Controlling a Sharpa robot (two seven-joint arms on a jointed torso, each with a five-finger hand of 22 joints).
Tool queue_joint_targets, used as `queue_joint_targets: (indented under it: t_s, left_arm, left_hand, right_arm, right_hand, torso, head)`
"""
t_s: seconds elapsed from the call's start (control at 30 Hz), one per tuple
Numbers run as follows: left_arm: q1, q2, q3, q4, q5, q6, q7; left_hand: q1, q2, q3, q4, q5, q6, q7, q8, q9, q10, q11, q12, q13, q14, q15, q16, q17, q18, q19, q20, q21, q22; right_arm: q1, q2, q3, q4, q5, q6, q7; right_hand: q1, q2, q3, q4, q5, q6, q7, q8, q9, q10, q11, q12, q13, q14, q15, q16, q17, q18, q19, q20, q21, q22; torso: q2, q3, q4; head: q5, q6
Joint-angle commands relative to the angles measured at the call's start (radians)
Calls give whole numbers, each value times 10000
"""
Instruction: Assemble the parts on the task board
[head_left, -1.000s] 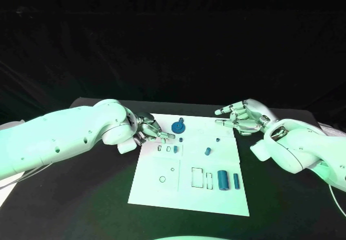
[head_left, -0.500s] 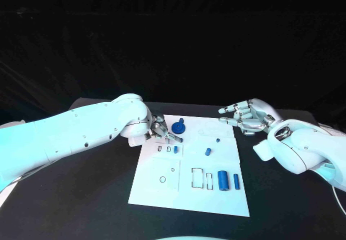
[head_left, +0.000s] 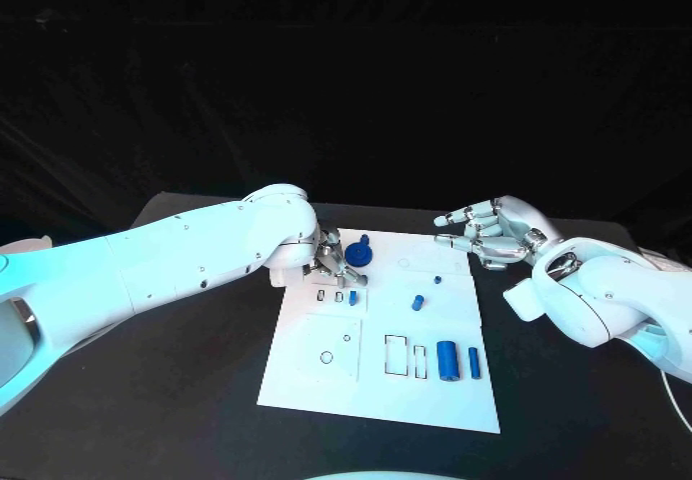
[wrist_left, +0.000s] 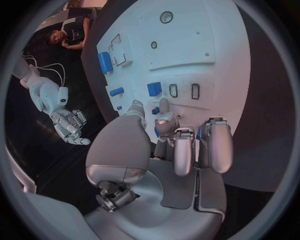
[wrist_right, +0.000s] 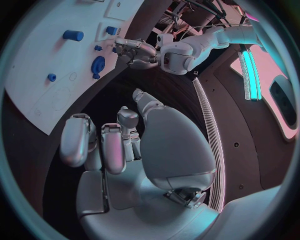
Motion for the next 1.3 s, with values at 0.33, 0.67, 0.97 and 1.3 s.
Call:
queue_joint_targets:
  t_s: [0.33, 0.67, 0.97, 1.3]
  left_arm:
    - [-19, 301, -8, -274, -301, 665, -52]
    - [-69, 460, -14, -462, -304, 846, -59]
    - [-92, 530, -16, -487, -304, 830, -11]
    - [-144, 599, -19, -492, -304, 739, 79]
  left_hand:
    - [222, 187, -92, -40, -49, 4, -32, 198, 215, 59, -73, 42, 27, 1037, -116, 31, 2633, -89, 261, -126, 71, 908]
    - [531, 252, -50, -66, -46, -95, -39, 305, 392, 55, -82, 32, 25, 1037, -128, 31, 2633, -89, 258, -141, 69, 917]
    - [648, 311, 18, -62, -36, -126, -42, 347, 465, 53, -85, 28, 25, 1037, -129, 31, 2633, -91, 258, -143, 71, 926]
    - [688, 338, 55, -57, -32, -135, -43, 365, 495, 53, -86, 25, 24, 1037, -130, 31, 2633, -91, 258, -144, 72, 929]
  right_arm:
    - [0, 49, 2, 6, -253, 35, -85]
    - [0, 71, 2, -6, -261, -4, -70]
    - [0, 97, 2, -14, -268, -15, -80]
    - [0, 172, 2, -72, -280, 24, -75]
  right_hand:
    - [-86, -4, -66, 18, 58, 46, -21, 21, 8, -101, -14, -63, -31, 523, 36, -40, 617, 128, -17, -22, -51, -26]
    - [-86, -2, -72, 15, 77, 37, -21, 16, 6, -122, -15, -96, -66, 518, 34, -59, 597, 131, -20, -24, -69, -48]
    - [-75, 2, -76, 4, 110, 13, -20, 6, 1, -189, -16, -206, -171, 514, 32, -85, 573, 134, -20, -28, -91, -69]
    - [-74, 3, -76, 3, 115, 12, -20, 5, 1, -202, -16, -228, -192, 515, 31, -84, 576, 134, -19, -28, -93, -71]
  torso:
    - [-2, -19, 71]
    - [6, -32, 96]
    - [6, -39, 131]
    - [3, -53, 152]
  head:
    - [-48, -89]
    - [-83, -128]
    - [-124, -171]
    - [-176, -186]
